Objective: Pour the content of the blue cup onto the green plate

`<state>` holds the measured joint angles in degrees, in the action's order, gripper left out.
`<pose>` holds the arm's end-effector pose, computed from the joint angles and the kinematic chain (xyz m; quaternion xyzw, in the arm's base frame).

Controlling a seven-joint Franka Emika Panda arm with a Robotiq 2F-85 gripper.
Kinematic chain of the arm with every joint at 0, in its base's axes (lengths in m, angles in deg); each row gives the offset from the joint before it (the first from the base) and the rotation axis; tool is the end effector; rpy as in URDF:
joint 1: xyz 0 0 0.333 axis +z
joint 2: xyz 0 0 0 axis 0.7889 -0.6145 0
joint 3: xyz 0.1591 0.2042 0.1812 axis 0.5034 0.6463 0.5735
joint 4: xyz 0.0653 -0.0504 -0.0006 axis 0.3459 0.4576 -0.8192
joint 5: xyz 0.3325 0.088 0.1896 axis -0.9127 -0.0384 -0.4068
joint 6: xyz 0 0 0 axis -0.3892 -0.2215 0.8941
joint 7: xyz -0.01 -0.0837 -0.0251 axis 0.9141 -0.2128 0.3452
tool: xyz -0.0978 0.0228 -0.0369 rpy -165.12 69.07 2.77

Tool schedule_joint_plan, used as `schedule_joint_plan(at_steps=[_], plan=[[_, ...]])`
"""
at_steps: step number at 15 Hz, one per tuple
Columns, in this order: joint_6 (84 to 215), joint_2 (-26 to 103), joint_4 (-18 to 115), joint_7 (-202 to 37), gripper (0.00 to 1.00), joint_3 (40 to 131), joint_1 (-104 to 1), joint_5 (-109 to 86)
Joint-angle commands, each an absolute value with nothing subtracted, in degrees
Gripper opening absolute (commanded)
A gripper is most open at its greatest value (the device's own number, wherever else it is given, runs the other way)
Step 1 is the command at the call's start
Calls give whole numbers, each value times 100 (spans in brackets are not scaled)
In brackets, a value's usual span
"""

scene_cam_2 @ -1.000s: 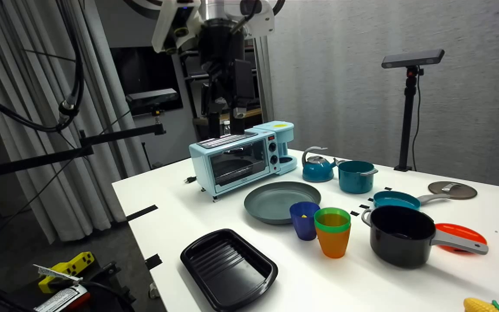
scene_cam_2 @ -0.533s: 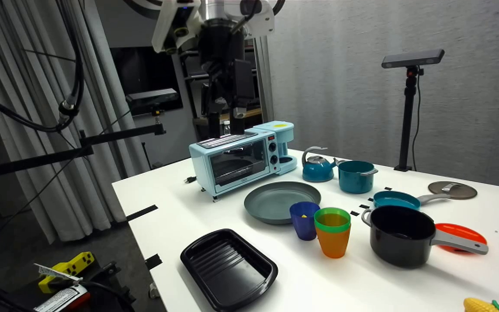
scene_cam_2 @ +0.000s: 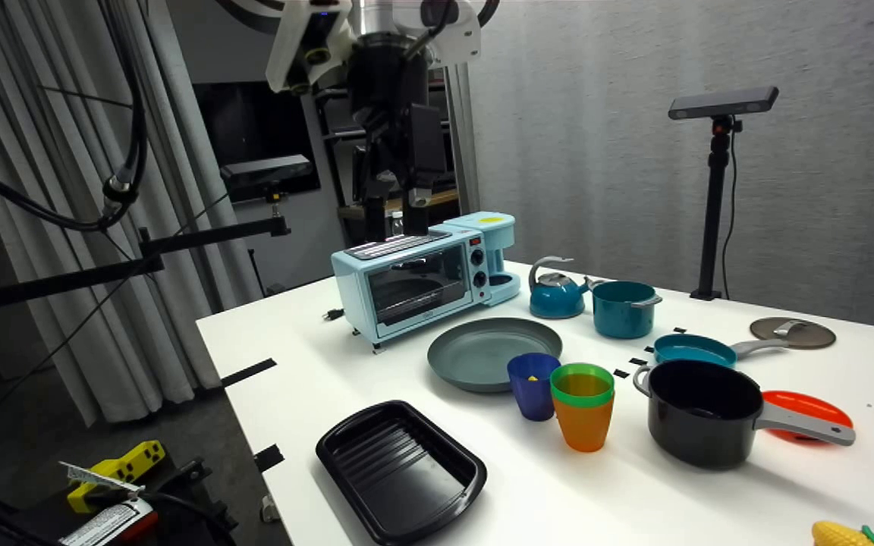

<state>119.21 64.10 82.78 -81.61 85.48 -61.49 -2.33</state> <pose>0.4540 -0.1269 0.4284 0.9828 -0.1087 -0.1241 0.0827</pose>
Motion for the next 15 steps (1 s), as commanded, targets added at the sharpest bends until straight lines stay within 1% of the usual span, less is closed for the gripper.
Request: schedule_joint_plan(at_steps=[1,10,15], plan=[[11908,6408,8268,-8169,100,8466,-6063,-222],[11930,6409,8274,-8149,100,8462,-6060,-217],[12031,6401,8289,-7719,100,8448,-6025,-131]])
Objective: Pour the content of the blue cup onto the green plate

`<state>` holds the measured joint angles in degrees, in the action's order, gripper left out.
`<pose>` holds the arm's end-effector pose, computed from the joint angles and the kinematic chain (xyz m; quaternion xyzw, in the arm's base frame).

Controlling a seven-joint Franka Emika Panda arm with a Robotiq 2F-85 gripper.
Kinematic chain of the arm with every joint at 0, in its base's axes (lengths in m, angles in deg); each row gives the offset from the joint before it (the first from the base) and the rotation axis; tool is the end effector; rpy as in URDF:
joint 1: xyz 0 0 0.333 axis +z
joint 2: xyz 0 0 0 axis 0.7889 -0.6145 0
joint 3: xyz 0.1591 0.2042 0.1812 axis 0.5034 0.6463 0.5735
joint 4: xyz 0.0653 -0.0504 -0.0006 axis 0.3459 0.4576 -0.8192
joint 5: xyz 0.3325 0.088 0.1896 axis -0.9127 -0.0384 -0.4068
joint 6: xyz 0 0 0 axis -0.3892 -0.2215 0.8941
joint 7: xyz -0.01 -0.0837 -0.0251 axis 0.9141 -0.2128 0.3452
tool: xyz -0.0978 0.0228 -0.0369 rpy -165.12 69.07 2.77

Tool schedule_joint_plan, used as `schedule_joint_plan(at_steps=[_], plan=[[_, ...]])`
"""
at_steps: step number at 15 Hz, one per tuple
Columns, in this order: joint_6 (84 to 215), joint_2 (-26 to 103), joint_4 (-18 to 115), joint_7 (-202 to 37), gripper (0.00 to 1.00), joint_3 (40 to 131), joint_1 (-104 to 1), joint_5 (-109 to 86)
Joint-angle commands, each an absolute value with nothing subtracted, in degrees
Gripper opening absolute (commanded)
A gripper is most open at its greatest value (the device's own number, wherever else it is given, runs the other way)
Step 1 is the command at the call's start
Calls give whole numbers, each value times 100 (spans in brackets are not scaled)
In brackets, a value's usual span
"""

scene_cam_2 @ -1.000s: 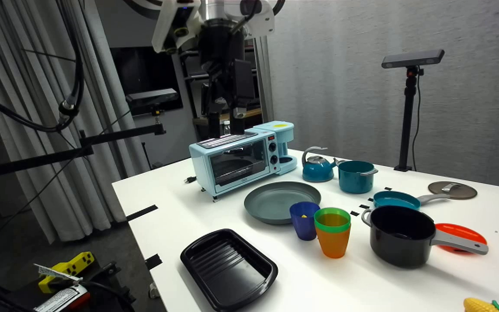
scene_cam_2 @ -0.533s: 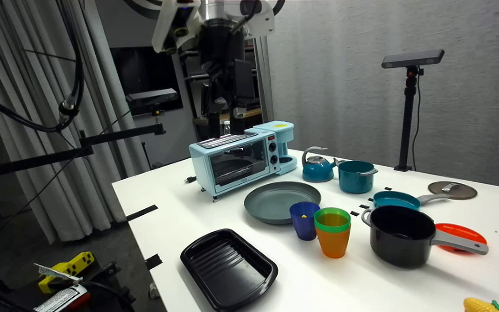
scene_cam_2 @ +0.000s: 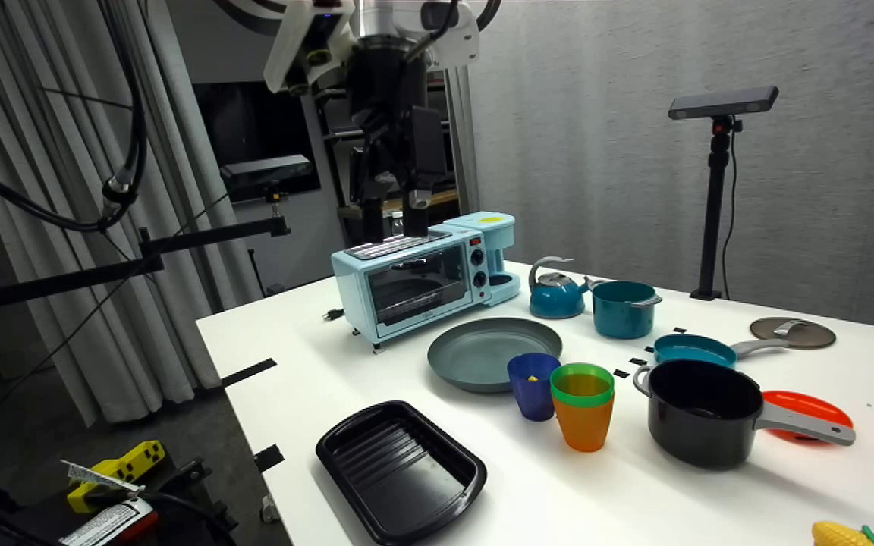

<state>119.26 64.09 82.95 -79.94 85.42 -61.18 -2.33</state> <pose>0.4540 -0.1248 0.4270 0.9844 -0.0919 -0.1262 0.0809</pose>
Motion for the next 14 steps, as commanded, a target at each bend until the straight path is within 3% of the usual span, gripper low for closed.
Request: schedule_joint_plan(at_steps=[1,14], plan=[[12027,6397,8285,-7619,100,8443,-6020,-143],[12627,6400,8357,-7051,100,8434,-6004,-203]])
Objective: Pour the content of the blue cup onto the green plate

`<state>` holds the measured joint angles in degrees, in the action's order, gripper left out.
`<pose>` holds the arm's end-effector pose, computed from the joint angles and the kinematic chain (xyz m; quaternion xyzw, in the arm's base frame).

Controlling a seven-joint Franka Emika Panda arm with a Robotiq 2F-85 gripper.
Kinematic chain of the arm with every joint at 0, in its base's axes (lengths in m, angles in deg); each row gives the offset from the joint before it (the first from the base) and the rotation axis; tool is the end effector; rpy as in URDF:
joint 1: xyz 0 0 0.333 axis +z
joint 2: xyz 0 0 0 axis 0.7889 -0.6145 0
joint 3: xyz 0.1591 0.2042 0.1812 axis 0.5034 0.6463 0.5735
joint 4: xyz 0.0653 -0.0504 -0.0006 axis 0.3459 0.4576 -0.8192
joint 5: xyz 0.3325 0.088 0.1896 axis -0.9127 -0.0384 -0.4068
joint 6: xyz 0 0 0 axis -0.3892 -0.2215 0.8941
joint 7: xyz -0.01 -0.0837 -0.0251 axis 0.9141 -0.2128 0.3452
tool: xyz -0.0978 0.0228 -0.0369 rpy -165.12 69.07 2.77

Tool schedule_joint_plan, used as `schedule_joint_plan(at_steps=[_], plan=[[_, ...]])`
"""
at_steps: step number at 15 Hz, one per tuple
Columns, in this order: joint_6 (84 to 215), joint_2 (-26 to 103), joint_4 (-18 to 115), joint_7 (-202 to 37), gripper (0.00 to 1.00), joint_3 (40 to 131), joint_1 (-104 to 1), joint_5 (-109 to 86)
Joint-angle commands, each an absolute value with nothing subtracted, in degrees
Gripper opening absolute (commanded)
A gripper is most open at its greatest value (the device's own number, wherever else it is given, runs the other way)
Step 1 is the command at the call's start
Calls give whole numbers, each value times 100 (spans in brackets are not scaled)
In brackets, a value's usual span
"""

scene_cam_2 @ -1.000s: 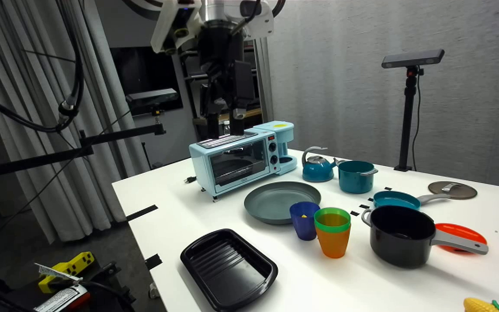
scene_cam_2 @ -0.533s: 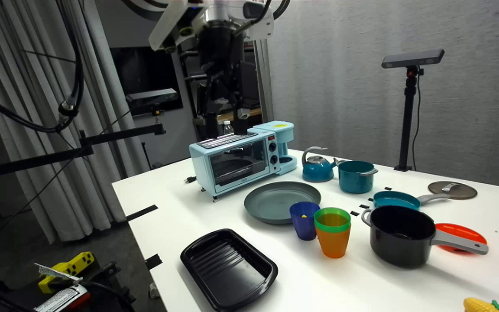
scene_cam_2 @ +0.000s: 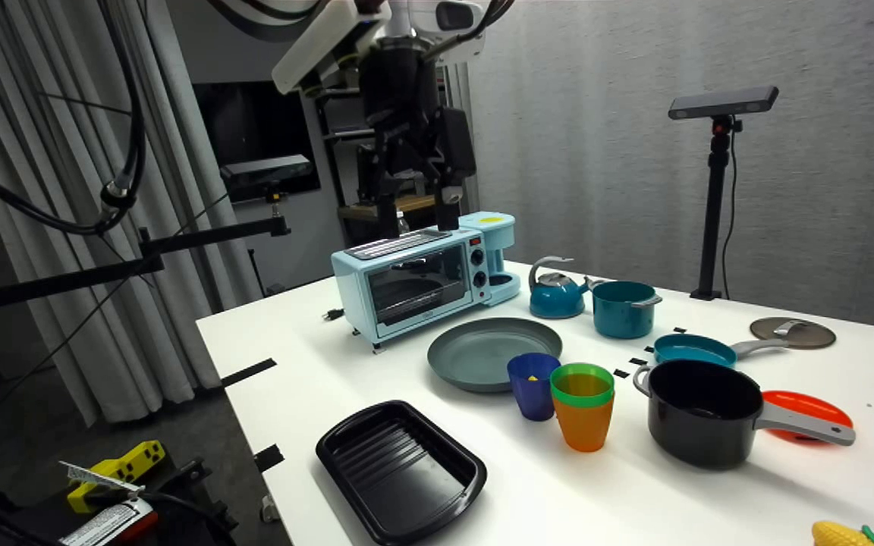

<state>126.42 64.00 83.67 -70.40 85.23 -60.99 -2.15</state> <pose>0.4666 -0.1248 0.4288 0.9939 -0.0029 -0.0782 0.0783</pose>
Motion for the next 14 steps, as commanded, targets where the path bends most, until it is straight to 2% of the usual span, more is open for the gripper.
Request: schedule_joint_plan(at_steps=[1,9,14], plan=[[12631,6399,8360,-7046,100,8433,-6004,-203],[12897,6077,8131,-7215,100,8580,-5876,243],[13002,5936,8064,-6476,100,8553,-5753,385]])
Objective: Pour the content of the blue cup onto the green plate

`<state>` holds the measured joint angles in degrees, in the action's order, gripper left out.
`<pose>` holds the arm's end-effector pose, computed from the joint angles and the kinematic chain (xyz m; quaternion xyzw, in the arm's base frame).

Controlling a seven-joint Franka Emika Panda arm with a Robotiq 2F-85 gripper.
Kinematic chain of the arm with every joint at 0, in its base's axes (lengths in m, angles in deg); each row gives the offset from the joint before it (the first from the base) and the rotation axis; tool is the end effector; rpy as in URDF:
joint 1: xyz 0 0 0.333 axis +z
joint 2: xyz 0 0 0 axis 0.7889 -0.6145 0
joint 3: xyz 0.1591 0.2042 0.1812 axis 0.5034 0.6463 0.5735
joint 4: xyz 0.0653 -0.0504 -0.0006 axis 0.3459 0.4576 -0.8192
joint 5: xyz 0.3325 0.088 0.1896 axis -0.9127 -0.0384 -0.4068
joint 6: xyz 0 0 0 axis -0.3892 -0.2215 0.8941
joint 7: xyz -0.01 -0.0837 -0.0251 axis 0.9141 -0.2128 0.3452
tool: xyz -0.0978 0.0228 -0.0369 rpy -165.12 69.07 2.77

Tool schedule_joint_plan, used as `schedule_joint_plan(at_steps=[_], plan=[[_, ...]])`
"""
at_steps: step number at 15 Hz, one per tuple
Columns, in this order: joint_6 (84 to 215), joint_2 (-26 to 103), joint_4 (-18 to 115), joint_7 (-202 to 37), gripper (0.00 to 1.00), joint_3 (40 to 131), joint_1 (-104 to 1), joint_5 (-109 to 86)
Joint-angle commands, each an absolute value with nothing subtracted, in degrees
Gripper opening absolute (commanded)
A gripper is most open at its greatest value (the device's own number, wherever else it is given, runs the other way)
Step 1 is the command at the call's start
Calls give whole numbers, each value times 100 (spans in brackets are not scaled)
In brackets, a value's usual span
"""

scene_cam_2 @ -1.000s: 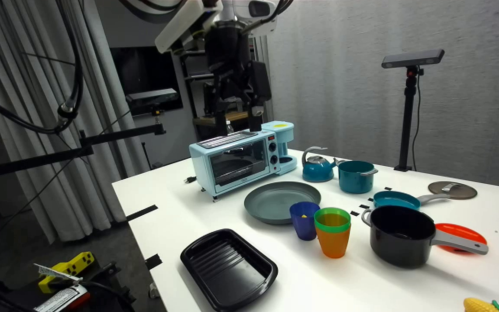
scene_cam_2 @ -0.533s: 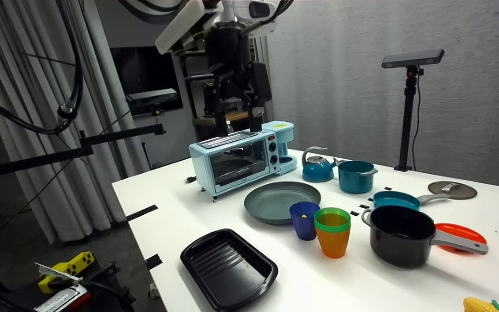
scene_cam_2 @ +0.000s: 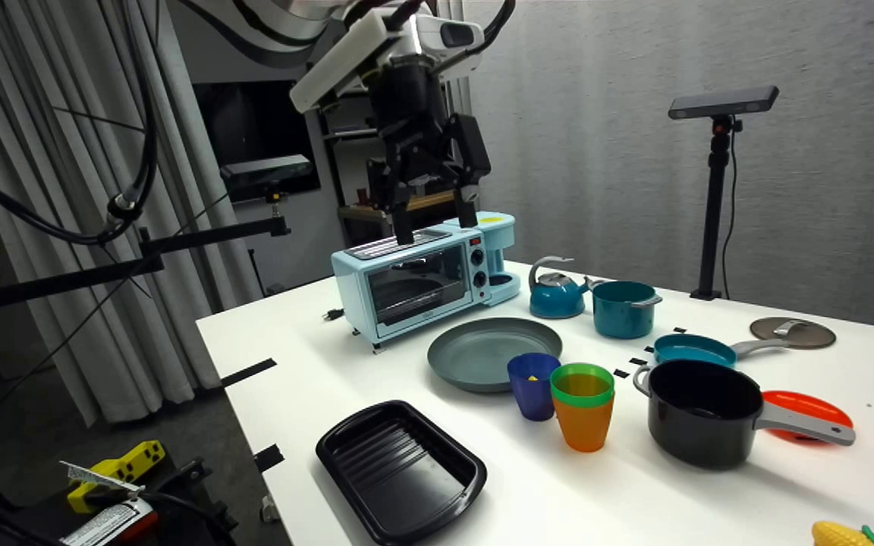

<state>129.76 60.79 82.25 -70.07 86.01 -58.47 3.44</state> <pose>0.4904 -0.1047 0.4182 0.9882 0.0550 -0.0692 0.1253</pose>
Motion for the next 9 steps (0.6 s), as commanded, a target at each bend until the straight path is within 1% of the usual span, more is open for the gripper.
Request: schedule_joint_plan(at_steps=[1,4,5,7,8,9], plan=[[12945,5912,8044,-6263,100,8545,-5732,288],[12914,5869,8024,-6002,100,8545,-5711,281],[13157,5214,7557,-6021,100,8433,-5819,310],[13102,4928,7230,-6777,100,8384,-5874,248],[13113,5550,7849,-6486,100,8451,-5787,327],[13119,5330,7664,-6607,100,8404,-5821,323]])
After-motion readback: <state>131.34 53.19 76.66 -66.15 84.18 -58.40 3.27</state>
